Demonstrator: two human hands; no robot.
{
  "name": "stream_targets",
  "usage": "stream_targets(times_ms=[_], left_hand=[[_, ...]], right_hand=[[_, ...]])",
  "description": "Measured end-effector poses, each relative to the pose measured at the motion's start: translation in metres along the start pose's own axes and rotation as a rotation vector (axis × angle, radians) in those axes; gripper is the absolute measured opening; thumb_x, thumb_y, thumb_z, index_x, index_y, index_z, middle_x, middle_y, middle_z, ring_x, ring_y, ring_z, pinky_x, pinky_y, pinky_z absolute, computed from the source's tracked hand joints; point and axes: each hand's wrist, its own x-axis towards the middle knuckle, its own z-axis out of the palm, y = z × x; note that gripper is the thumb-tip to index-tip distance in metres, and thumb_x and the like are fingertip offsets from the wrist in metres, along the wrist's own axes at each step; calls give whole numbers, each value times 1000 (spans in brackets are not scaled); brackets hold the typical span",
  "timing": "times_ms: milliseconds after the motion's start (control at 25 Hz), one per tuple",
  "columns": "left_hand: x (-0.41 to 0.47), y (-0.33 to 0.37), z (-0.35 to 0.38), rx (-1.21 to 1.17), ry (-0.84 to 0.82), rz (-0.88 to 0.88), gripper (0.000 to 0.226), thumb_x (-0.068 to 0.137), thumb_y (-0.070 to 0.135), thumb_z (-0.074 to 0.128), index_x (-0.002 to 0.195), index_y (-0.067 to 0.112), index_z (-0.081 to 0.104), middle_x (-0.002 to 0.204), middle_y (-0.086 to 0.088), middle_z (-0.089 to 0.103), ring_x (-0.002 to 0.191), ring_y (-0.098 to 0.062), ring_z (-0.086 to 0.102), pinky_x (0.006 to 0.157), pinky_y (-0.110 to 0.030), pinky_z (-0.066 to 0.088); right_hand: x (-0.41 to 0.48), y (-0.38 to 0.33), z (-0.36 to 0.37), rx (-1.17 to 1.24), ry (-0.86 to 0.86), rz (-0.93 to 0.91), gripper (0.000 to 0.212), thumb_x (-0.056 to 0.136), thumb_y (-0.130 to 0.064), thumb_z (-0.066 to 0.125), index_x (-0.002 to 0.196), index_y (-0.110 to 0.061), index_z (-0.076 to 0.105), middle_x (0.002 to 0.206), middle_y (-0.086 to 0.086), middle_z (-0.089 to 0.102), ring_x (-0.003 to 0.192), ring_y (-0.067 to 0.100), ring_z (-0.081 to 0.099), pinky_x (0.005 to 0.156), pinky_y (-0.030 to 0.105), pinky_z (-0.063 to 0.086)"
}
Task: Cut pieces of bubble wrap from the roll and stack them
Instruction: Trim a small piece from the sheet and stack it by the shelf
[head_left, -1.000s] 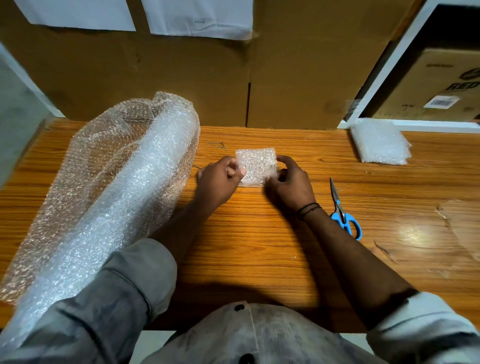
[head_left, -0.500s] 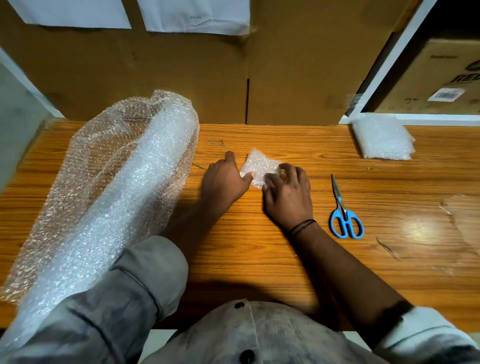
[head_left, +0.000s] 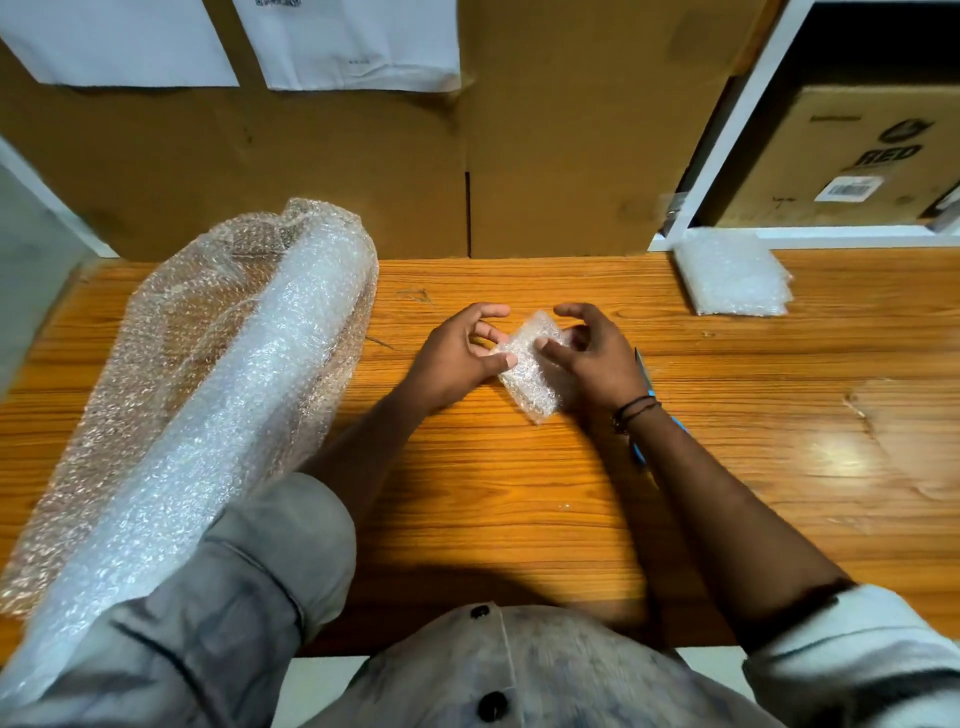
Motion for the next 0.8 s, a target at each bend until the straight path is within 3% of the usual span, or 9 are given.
stream_targets(times_ms=[120, 320, 520, 640, 800], left_hand=[[3, 11, 10, -187, 20, -48, 59, 88, 18, 81, 141, 25, 56, 124, 0, 69, 104, -21, 72, 87, -36, 61], [27, 47, 56, -435, 92, -142, 56, 87, 4, 79, 138, 14, 58, 116, -17, 71, 100, -26, 74, 84, -35, 63], [71, 85, 115, -501, 167, -181, 53, 80, 12, 88, 128, 15, 65, 106, -9, 70, 92, -17, 71, 69, -21, 58], [108, 117, 161, -651, 173, -242, 49, 76, 6, 89, 119, 13, 68, 104, -10, 75, 91, -19, 75, 77, -27, 60], [168, 149, 211, -746, 179, -317, 44, 84, -3, 79, 124, 8, 65, 113, -16, 75, 95, -21, 72, 91, -39, 61]], right_hand=[[6, -1, -15, 191, 94, 85, 17, 91, -15, 79, 107, -11, 73, 72, -2, 70, 57, 3, 65, 59, 26, 52], [5, 13, -49, 353, 261, 127, 13, 93, -13, 76, 105, -9, 72, 60, -12, 66, 53, -2, 59, 58, 21, 51], [17, 33, -121, 321, 341, 58, 11, 95, -13, 73, 106, -15, 71, 75, -2, 71, 64, 5, 65, 64, 24, 53], [38, 48, -172, 255, 415, 14, 11, 92, -19, 71, 103, -21, 69, 67, 1, 62, 65, 14, 58, 66, 30, 48], [80, 61, -230, 138, 509, 14, 18, 93, -18, 71, 111, -14, 69, 59, -12, 57, 57, 0, 57, 69, 29, 50]])
